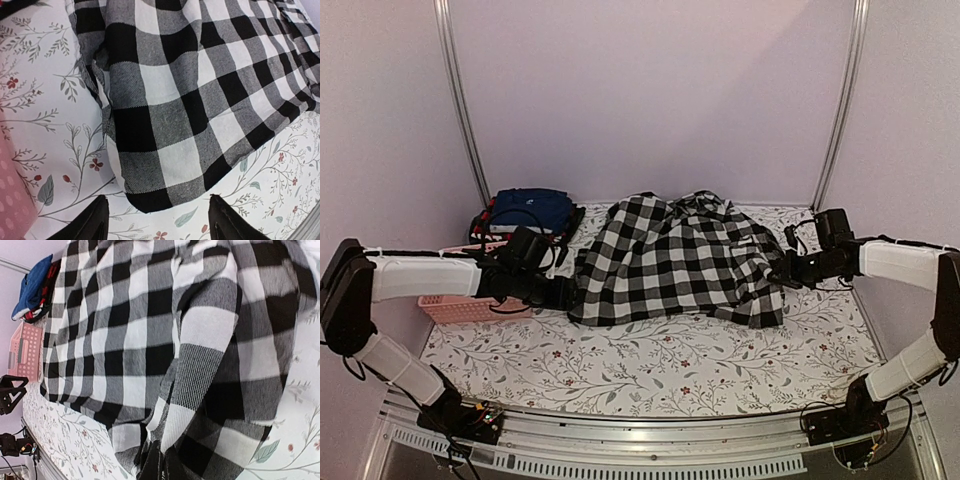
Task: Fold and stack the mixed laundry pile
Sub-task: Adjust the flattened shirt at the center of the board.
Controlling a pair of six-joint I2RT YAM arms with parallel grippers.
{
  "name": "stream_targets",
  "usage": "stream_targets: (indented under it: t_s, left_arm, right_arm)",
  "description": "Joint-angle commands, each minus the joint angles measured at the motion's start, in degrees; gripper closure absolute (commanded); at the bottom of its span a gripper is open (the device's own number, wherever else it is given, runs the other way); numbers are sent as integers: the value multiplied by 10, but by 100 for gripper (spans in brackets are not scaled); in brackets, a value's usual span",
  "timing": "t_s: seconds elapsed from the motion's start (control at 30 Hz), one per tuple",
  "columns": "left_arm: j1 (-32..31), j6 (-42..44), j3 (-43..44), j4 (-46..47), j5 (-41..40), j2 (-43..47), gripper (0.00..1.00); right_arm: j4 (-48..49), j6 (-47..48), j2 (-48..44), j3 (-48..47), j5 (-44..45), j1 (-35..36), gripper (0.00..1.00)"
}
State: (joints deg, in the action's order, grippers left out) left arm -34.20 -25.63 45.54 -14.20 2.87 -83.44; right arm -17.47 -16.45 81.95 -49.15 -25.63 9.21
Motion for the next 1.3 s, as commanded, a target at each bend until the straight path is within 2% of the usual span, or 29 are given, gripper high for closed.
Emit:
stream_targets:
  t_s: [0.0, 0.07, 0.27, 0.43, 0.53, 0.7, 0.83, 1.0, 1.03, 1.13, 1.2, 1.23, 1.27]
  left_arm:
    - [6, -61, -20, 7, 15, -17, 35]
    - [7, -75, -19, 14, 16, -35, 39]
    - [7, -93, -3, 25, 18, -95, 39]
    - [8, -92, -1, 28, 17, -111, 72]
    - [11, -88, 7, -4, -12, -93, 100]
    - [6, -75, 10, -62, -57, -20, 100]
    - [-8, -64, -10, -86, -53, -13, 100]
    - [-37, -76, -31, -98, -65, -51, 100]
    - [-37, -80, -35, -99, -68, -53, 98]
    - [-37, -84, -40, -98, -82, -29, 81]
    - [-37, -76, -36, -93, -87, -3, 63]
    - [-38, -67, -27, -94, -89, 8, 54]
    - [-38, -56, -21, -94, -93, 18, 45]
  right_arm:
    - [5, -54, -27, 78, -49, 7, 100]
    - [-4, -62, -43, 100, -39, 12, 100]
    - [-38, -71, -99, 139, -21, 15, 100]
    - [-59, -68, -127, 129, 2, 14, 100]
    - [-80, -64, -140, 102, 18, 6, 100]
    - [-138, -37, -174, 55, 43, -17, 100]
    - [-136, -33, -175, 66, -27, -13, 100]
    - [-113, -68, -174, 121, -45, 53, 100]
    - [-109, -76, -176, 132, -49, 67, 100]
    - [-101, -101, -188, 175, -68, 113, 100]
    - [-104, -121, -200, 196, -72, 137, 100]
    - [-111, -127, -204, 203, -75, 142, 97]
    - [-121, -129, -210, 206, -73, 144, 80]
